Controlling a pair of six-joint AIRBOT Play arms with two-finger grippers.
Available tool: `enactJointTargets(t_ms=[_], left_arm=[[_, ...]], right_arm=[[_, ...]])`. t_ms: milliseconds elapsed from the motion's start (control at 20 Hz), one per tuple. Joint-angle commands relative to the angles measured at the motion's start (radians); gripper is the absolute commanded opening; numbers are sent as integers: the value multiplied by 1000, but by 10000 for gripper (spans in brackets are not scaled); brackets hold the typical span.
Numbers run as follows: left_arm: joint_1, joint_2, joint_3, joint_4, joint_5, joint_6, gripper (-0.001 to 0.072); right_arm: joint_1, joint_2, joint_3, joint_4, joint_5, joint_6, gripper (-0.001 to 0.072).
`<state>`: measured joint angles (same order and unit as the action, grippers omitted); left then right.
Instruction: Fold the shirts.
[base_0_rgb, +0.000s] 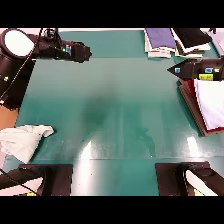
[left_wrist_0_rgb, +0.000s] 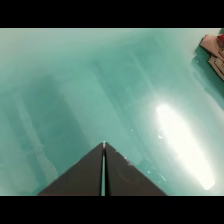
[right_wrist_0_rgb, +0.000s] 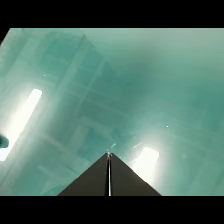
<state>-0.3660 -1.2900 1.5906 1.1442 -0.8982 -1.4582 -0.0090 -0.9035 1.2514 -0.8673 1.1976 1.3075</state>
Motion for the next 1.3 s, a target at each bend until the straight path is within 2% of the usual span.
enactJointTargets(t_ms=[0,500,650,750,950,1250], left_arm=[[0,0,0,0,0,0,26],[0,0,0,0,0,0,26],[2,0,1,-9,53,-8,25],[42,29,12,29,-77,-7,25],[188,192,-68,238,-376,0,25],[434,537,-521,468,-505,-4,28]], right_arm=[[2,1,0,2,-2,0,19],[2,1,0,2,4,0,19],[2,1,0,2,15,0,19],[2,1,0,2,15,0,19],[2,1,0,3,18,0,19],[2,1,0,2,17,0,19]])
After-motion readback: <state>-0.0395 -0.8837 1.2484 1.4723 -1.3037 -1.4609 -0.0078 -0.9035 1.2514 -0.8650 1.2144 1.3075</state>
